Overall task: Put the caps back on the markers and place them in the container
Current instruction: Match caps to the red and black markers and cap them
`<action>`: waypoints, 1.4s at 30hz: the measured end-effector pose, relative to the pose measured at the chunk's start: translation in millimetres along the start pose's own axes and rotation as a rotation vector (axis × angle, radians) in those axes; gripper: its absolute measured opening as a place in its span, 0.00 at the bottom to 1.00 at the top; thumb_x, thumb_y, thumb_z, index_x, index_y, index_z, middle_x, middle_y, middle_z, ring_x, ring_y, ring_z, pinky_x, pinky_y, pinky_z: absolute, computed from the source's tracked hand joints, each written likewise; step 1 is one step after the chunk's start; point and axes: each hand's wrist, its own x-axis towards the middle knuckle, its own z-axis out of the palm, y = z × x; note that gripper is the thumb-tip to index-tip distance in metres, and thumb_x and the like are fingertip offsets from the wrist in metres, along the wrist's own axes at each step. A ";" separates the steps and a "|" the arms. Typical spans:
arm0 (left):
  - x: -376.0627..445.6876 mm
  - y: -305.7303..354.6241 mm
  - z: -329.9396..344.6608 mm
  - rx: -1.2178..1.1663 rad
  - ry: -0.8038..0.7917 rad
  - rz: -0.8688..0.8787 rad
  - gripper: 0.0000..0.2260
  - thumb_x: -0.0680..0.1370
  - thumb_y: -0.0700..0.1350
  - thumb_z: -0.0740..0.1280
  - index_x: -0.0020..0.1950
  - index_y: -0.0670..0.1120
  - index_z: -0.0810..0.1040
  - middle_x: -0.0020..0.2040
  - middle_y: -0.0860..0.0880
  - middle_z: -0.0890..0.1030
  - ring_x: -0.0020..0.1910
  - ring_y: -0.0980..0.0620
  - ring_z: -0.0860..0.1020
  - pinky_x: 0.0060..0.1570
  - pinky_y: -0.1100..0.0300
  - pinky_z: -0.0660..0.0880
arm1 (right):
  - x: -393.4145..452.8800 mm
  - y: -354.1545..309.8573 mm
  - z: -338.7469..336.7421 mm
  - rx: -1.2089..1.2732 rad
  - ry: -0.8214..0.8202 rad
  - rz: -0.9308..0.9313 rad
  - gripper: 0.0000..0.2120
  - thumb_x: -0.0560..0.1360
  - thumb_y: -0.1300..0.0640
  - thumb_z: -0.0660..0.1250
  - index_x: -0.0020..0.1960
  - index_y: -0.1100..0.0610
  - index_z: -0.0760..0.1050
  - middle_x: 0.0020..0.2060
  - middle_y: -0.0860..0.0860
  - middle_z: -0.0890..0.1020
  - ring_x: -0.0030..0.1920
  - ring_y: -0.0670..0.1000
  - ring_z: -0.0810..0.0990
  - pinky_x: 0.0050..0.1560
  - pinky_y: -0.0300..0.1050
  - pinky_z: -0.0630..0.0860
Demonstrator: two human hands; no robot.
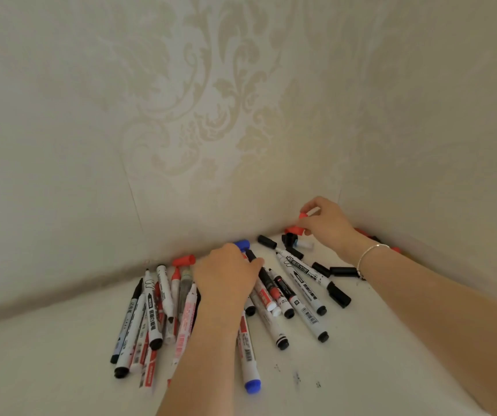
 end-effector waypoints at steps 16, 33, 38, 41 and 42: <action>-8.2 20.5 -7.0 -0.665 0.128 0.295 0.07 0.81 0.51 0.58 0.50 0.49 0.67 0.35 0.51 0.77 0.30 0.53 0.76 0.33 0.56 0.76 | -15.7 -32.5 -1.0 0.691 -0.183 0.005 0.10 0.74 0.65 0.67 0.55 0.58 0.76 0.41 0.55 0.83 0.41 0.51 0.82 0.50 0.45 0.76; -6.4 17.4 -4.0 -0.584 0.215 0.363 0.07 0.82 0.52 0.56 0.53 0.49 0.67 0.31 0.52 0.72 0.26 0.54 0.69 0.27 0.60 0.65 | -26.8 -45.7 2.7 0.567 -0.211 -0.063 0.07 0.74 0.66 0.67 0.51 0.60 0.75 0.42 0.57 0.83 0.42 0.54 0.83 0.49 0.45 0.76; -6.0 18.3 -4.8 -0.586 0.220 0.395 0.09 0.83 0.52 0.54 0.57 0.50 0.69 0.31 0.54 0.71 0.27 0.57 0.69 0.28 0.61 0.63 | -35.2 -47.9 1.5 0.574 -0.236 -0.137 0.06 0.74 0.68 0.68 0.49 0.62 0.73 0.44 0.63 0.83 0.44 0.57 0.84 0.41 0.39 0.79; -6.2 18.5 -4.5 -0.649 0.219 0.381 0.11 0.83 0.52 0.55 0.58 0.49 0.72 0.31 0.54 0.71 0.28 0.57 0.69 0.29 0.61 0.64 | -38.5 -47.0 4.6 0.509 -0.186 -0.193 0.06 0.74 0.67 0.68 0.49 0.62 0.72 0.44 0.62 0.83 0.45 0.57 0.84 0.42 0.37 0.79; -6.5 18.3 -4.4 -0.664 0.226 0.377 0.11 0.83 0.52 0.55 0.59 0.49 0.73 0.31 0.54 0.72 0.28 0.57 0.69 0.30 0.61 0.65 | -39.3 -47.5 5.6 0.491 -0.179 -0.204 0.06 0.74 0.66 0.68 0.49 0.62 0.72 0.44 0.62 0.83 0.45 0.57 0.83 0.41 0.35 0.78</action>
